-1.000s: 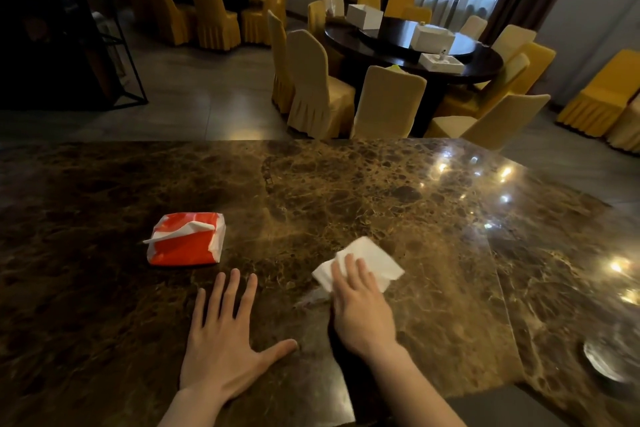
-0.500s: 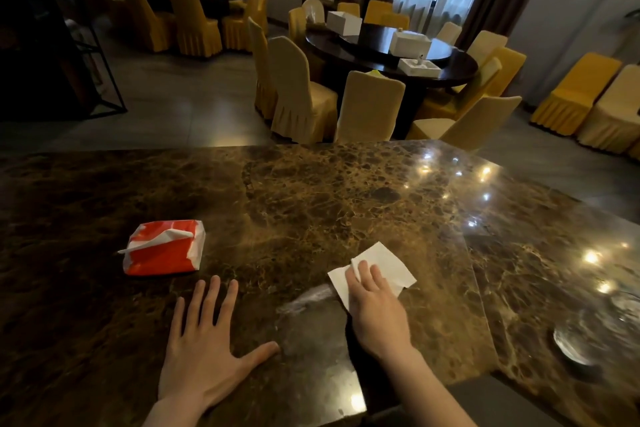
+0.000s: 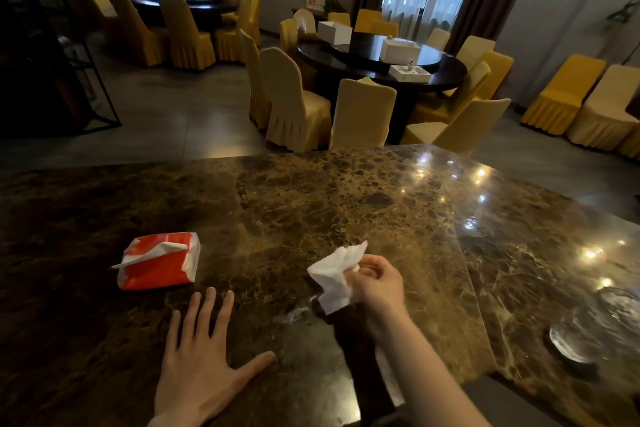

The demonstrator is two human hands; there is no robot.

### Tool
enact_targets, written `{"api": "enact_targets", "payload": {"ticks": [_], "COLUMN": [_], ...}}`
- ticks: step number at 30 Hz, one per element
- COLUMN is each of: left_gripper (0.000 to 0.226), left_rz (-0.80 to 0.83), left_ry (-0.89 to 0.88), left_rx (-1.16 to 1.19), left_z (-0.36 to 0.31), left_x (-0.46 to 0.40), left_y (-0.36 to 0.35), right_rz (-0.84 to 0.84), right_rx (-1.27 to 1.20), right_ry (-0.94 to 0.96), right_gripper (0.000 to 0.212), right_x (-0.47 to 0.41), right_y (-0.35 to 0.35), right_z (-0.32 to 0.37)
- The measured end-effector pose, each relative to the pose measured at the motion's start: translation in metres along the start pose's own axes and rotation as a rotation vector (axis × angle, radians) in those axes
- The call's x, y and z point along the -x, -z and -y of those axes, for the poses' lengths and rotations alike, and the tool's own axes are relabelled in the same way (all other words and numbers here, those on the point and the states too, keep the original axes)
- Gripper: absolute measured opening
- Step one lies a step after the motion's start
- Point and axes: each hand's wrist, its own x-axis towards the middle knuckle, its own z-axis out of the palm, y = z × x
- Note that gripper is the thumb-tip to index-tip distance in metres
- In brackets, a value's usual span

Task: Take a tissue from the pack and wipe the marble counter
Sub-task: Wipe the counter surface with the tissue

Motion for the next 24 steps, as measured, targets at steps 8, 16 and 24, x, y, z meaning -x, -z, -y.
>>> {"api": "enact_targets", "payload": {"ticks": [8, 16, 24], "left_gripper": [0.132, 0.132, 0.136], "left_rz": [-0.011, -0.001, 0.013], "left_ry": [-0.01, -0.006, 0.004], "left_rx": [0.008, 0.005, -0.036], "left_z": [0.003, 0.001, 0.0], "left_x": [0.001, 0.001, -0.001], "left_y": [-0.002, -0.001, 0.001], "right_rz": [-0.352, -0.001, 0.535], "right_rx": [0.866, 1.226, 1.127], "right_ry": [0.518, 0.639, 0.928], "right_gripper": [0.013, 0.021, 0.019], "right_x": [-0.015, -0.005, 0.053], "right_y": [0.026, 0.008, -0.055], "right_z": [-0.022, -0.043, -0.048]}}
